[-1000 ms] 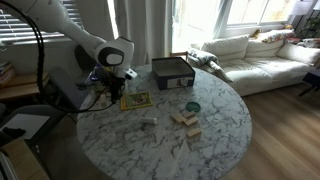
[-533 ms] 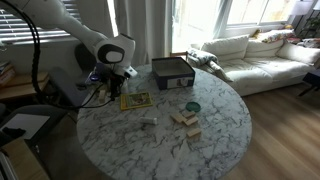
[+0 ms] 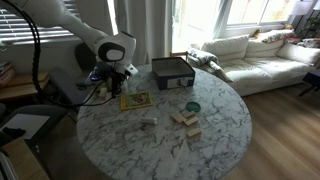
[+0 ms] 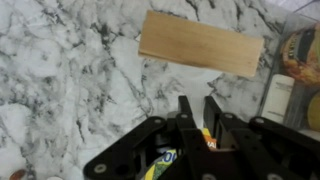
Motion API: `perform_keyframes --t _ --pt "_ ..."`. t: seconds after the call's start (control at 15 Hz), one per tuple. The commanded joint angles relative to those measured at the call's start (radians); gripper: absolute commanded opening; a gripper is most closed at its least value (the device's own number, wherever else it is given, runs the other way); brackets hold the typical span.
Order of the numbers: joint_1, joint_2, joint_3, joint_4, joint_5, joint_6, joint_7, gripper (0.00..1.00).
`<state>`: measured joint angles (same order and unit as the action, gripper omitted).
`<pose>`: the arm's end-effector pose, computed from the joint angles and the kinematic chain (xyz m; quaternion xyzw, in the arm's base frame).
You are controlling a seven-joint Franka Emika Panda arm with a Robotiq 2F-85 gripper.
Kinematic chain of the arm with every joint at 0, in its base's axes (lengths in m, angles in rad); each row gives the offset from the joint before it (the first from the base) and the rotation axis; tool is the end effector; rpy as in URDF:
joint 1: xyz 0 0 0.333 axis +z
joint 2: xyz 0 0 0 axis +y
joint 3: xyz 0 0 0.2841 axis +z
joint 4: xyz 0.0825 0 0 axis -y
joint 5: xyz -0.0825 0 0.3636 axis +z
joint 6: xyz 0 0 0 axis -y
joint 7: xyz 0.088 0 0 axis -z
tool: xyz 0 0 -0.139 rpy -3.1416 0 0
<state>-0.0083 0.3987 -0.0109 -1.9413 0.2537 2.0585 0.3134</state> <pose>0.5530 0.0098 0.2130 -0.9566 0.2358 0.1522 0.0787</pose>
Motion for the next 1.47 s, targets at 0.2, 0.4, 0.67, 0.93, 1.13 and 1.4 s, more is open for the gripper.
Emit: perform_keyframes --t 0.2,0.4,0.67,0.93,1.13,1.4 --pt "0.006 -0.024 -0.024 0.099 0.044 -0.026 0.168 0.05" --pt "0.009 -0.017 -0.032 0.142 0.037 -0.045 0.243 0.05" --pt "0.01 0.003 -0.033 0.196 0.049 -0.093 0.356 0.05" --pt "0.006 0.016 -0.027 0.239 0.076 -0.129 0.433 0.05" --pt "0.005 0.028 -0.023 0.273 0.099 -0.139 0.483 0.05" --pt "0.01 0.053 -0.023 0.316 0.117 -0.115 0.551 0.05"
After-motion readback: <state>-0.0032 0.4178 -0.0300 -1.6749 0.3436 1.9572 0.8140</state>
